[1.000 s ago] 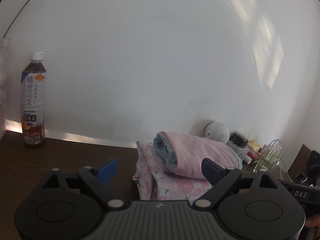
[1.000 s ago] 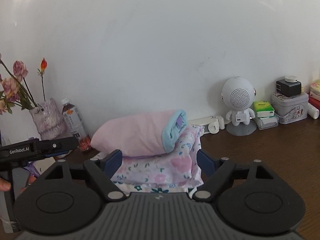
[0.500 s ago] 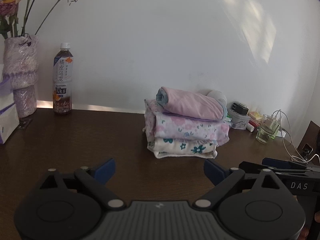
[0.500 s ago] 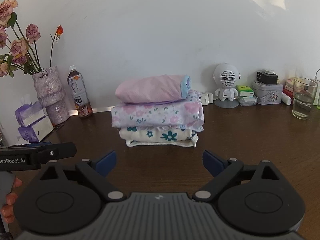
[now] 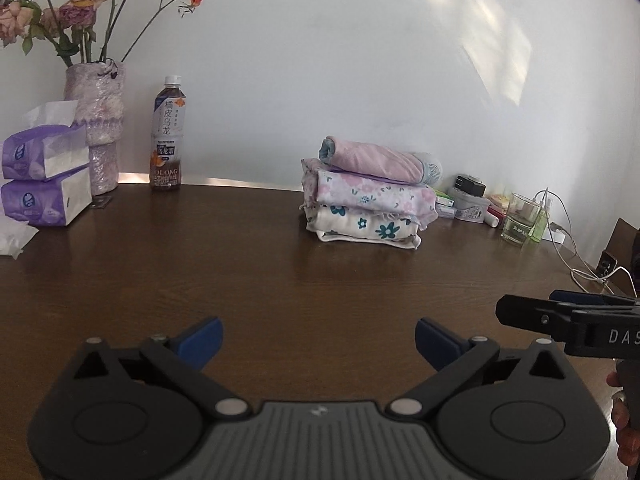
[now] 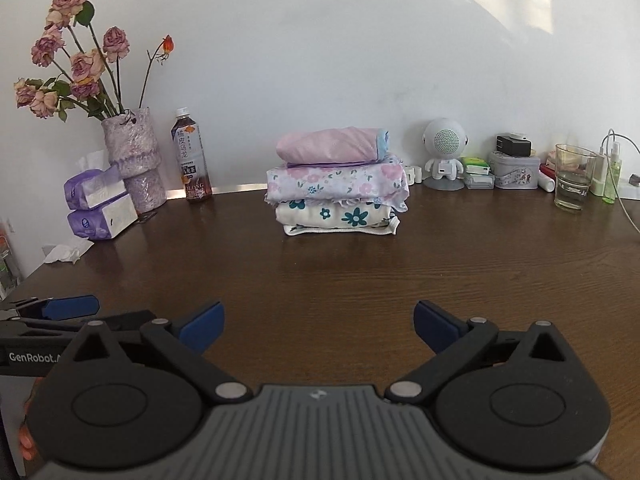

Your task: Fold clothes

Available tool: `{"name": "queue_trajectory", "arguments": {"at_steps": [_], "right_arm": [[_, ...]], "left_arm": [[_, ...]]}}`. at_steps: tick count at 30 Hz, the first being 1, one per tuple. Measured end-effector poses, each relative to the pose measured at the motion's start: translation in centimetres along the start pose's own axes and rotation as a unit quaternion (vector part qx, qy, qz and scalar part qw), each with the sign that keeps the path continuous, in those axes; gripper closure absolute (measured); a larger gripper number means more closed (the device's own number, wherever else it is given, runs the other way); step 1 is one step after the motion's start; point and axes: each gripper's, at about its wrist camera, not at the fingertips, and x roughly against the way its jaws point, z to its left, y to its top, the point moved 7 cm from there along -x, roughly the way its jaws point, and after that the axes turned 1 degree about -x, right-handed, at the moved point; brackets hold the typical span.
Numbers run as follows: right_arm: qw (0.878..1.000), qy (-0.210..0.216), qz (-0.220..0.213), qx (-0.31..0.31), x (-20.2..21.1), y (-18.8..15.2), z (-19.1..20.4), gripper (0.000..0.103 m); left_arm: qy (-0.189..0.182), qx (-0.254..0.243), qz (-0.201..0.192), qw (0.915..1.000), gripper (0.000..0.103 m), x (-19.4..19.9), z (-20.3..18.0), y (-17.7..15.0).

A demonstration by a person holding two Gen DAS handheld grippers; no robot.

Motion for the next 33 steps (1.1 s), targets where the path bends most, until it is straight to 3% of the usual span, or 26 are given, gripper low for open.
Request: {"name": "queue_trajectory", "arguments": {"at_steps": [7, 16, 20, 25, 33], "right_arm": [[1.000, 0.005, 0.004, 0.013, 4.0, -3.0, 2.1, 0.000], [0.999, -0.003, -0.003, 0.038, 8.2, -7.8, 4.8, 0.000], [1.000, -0.005, -0.002, 0.030, 9.4, -9.8, 5.4, 0.000], [1.000, -0.007, 0.004, 0.023, 10.0, -11.9, 5.8, 0.000], [1.000, -0.012, -0.013, 0.013, 10.8, -12.2, 5.8, 0.000]], "left_arm": [[-0.001, -0.020, -0.015, 0.9997, 0.000, 5.1, -1.0, -3.1], [-0.010, -0.005, -0.018, 0.9998, 0.000, 10.5, -0.9, -7.6], [-0.016, 0.004, -0.016, 0.9997, 0.000, 12.1, -0.8, -9.3], [-0.001, -0.026, -0.017, 0.9995, 0.000, 13.1, -1.1, -11.4], [0.001, -0.027, -0.028, 0.9992, 0.000, 13.7, -1.4, -12.0]]}}
